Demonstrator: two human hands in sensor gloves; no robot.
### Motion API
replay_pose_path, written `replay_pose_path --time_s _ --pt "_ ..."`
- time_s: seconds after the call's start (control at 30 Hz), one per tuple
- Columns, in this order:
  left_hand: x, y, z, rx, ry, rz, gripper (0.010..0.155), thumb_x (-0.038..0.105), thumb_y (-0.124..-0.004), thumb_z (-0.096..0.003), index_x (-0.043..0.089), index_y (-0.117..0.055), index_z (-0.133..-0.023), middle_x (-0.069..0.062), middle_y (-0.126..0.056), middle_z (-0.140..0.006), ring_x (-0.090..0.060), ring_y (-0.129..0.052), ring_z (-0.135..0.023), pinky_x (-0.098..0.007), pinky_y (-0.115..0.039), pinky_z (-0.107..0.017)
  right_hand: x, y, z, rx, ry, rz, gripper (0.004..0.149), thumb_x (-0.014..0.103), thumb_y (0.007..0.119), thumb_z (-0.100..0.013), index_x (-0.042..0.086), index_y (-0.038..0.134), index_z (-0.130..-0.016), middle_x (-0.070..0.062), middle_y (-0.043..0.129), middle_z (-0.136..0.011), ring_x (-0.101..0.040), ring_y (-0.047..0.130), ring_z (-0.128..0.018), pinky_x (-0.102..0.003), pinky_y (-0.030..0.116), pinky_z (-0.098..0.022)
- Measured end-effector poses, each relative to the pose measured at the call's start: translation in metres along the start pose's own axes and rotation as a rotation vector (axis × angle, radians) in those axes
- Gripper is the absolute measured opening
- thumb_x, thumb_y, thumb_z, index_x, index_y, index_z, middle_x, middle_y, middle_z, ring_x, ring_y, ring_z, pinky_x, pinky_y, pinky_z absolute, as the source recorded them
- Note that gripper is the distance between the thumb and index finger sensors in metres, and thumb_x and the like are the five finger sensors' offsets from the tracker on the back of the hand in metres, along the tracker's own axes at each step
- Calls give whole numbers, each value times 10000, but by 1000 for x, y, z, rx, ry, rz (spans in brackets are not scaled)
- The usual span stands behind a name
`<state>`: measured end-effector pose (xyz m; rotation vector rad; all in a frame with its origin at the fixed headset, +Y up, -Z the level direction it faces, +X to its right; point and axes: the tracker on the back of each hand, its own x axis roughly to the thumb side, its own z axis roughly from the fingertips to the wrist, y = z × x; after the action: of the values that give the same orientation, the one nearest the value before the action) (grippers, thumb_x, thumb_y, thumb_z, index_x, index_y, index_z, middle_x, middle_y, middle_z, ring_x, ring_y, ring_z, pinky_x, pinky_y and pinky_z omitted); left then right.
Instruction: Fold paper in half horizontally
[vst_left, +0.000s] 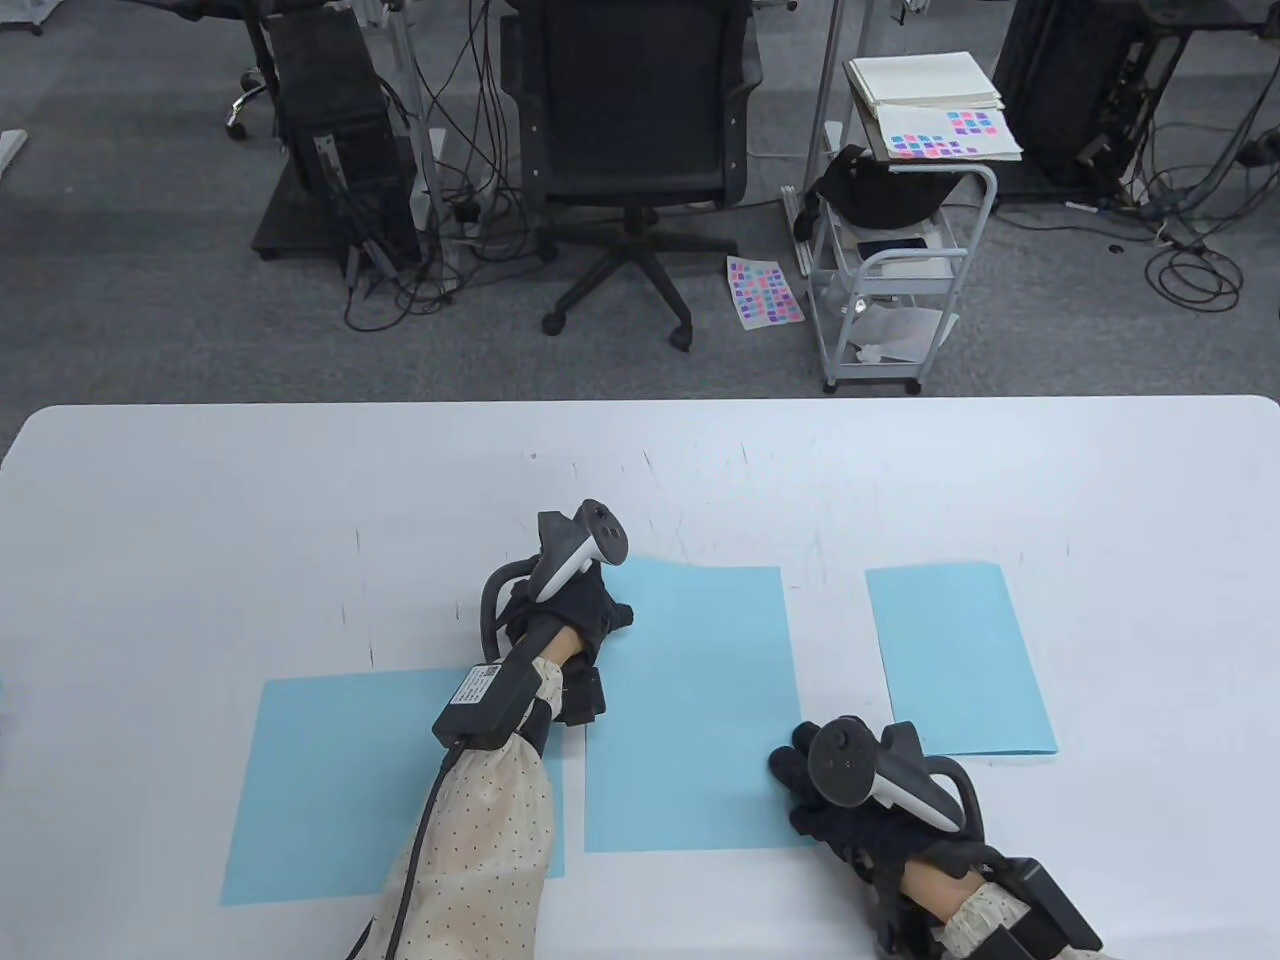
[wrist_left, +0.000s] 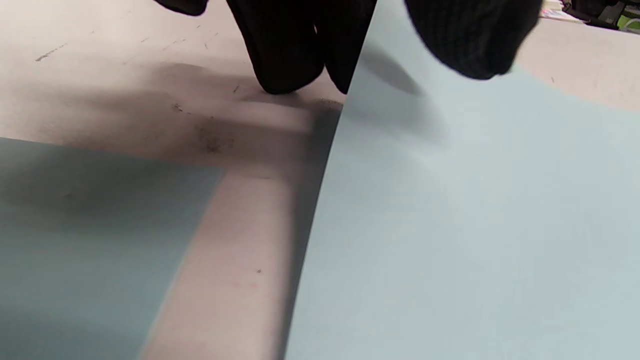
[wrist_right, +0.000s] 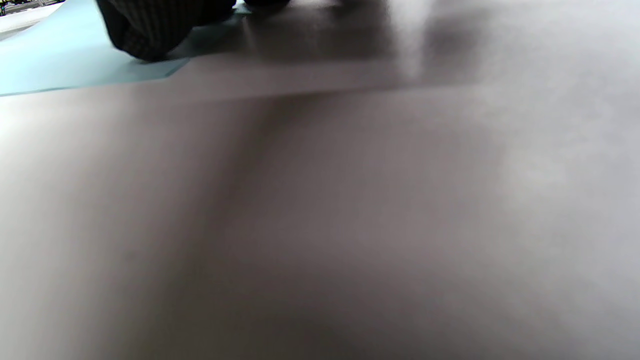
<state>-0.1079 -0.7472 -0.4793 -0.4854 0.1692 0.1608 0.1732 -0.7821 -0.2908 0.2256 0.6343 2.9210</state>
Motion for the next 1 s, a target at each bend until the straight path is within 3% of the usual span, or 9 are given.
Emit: replay_pose_path --time_s 0.17,0.27,0.37,0.43,0.7,1.0 --pt "-1 6 9 84 -10 38 873 426 -835 -406 257 -303 -1077 268 -904 -808 -55 -922 -874 -459 -586 -843 0 0 0 0 0 0 607 450 689 -463 465 425 -1009 190 273 -1150 -269 138 -1081 -642 161 -743" --pt "-2 13 19 139 -47 41 754 434 -850 -389 329 -499 -1048 276 -960 -775 -43 -959 -847 -441 -618 -830 1 0 0 -1 3 -1 608 450 684 -463 463 419 -1011 188 267 -1151 -270 136 -1081 -642 161 -744" --pt "-5 21 33 194 -90 81 534 429 -861 -382 433 -727 -899 275 -1006 -757 -42 -972 -844 -437 -635 -822 1 0 0 -1 7 1 608 450 683 -463 464 417 -1010 189 266 -1151 -274 137 -1081 -642 162 -744" --pt "-6 25 41 215 -116 81 450 433 -859 -379 496 -792 -820 285 -1033 -721 -37 -986 -827 -429 -646 -815 1 1 0 0 11 -4 610 450 683 -463 467 414 -1010 193 262 -1150 -277 134 -1081 -642 161 -744" --pt "-15 23 73 227 -186 43 410 491 -791 -390 531 -810 -798 248 -1025 -771 -90 -929 -903 -455 -617 -823 1 1 0 9 20 -18 606 449 679 -464 475 409 -1006 201 249 -1147 -278 130 -1080 -641 160 -744" --pt "-27 1 100 209 -240 -37 400 493 -796 -384 545 -823 -779 250 -989 -851 -107 -891 -951 -470 -597 -832 0 2 0 14 27 -28 605 448 679 -464 481 408 -1004 207 243 -1145 -275 125 -1080 -639 160 -744"
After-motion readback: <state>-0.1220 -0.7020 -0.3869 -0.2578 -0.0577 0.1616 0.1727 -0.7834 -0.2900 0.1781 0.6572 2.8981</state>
